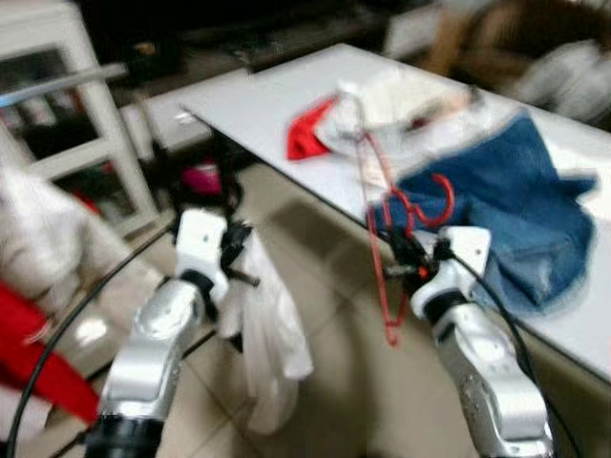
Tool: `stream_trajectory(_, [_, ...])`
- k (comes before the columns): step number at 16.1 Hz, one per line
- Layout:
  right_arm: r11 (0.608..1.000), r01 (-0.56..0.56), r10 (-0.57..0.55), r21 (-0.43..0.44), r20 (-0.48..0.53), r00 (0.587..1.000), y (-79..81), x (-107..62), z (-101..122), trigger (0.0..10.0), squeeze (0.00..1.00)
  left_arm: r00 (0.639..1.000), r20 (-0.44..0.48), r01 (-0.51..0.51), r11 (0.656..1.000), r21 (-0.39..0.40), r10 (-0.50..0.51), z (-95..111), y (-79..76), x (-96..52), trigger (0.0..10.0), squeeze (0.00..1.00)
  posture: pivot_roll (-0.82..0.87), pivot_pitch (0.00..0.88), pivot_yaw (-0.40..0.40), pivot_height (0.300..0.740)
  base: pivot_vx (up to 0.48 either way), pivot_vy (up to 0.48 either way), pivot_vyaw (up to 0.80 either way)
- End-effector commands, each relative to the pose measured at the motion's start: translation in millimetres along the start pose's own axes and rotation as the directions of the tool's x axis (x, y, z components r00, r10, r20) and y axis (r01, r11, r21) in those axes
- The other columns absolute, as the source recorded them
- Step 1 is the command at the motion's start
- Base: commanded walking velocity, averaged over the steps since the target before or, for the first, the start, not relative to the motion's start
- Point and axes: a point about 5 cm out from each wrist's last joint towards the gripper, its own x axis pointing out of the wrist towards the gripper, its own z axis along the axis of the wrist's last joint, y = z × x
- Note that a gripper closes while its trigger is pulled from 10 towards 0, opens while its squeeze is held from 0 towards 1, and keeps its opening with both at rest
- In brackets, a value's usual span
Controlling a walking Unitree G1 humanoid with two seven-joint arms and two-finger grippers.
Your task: Hang hanger
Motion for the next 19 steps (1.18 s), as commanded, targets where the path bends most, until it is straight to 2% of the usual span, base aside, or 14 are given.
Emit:
stream_trajectory(1, [1.000, 0.020, -0.020, -0.007, 0.005, 1.000, -4.7, -1.4, 1.9, 10.0, 0.00, 0.999, 0.042, 0.029, 1.000, 0.011, -0.030, 10.2, -4.6, 5.1, 10.0, 0.00, 0.01, 0.009, 0.050, 0.740, 0.000, 0.439, -0.80])
stream_trajectory(11, [0.999, 0.045, -0.045, -0.025, 0.001, 0.999, -8.2, -1.1, 3.0, 10.0, 0.00, 0.998, 0.042, 0.041, 0.999, 0.020, -0.042, 13.3, -7.4, 9.8, 10.0, 0.00, 0.01, 0.005, 0.052, 0.740, 0.000, 0.423, -0.80])
stream_trajectory(15, [0.998, 0.001, -0.002, -0.058, -0.017, 1.000, -6.5, -0.3, 4.4, 10.0, 0.00, 0.997, 0.048, 0.054, 0.998, 0.016, -0.055, 14.3, -12.1, 9.6, 10.0, 0.00, 0.00, 0.004, 0.041, 0.740, 0.000, 0.000, 0.00])
stream_trajectory(16, [0.996, -0.013, 0.011, -0.084, -0.029, 1.000, -5.8, 0.1, 4.5, 10.0, 0.00, 0.997, 0.049, 0.052, 0.998, 0.021, -0.053, 14.0, -13.6, 8.9, 10.0, 0.00, 0.00, 0.005, 0.032, 0.740, 0.000, 0.000, 0.00])
stream_trajectory(17, [0.989, -0.018, 0.012, -0.149, -0.044, 0.999, -6.8, 1.2, 4.9, 10.0, 0.00, 0.998, 0.053, 0.039, 0.999, 0.025, -0.040, 14.3, -13.9, 7.6, 10.0, 0.00, 0.00, 0.008, 0.011, 0.740, 0.000, 0.000, 0.00])
stream_trajectory(19, [0.984, -0.014, 0.006, -0.176, -0.045, 0.999, -9.3, 2.5, 4.9, 10.0, 0.00, 0.998, 0.063, 0.016, 0.999, 0.034, -0.018, 15.0, -12.9, 4.9, 10.0, 0.00, 0.00, 0.010, -0.016, 0.740, 0.000, 0.000, 0.00])
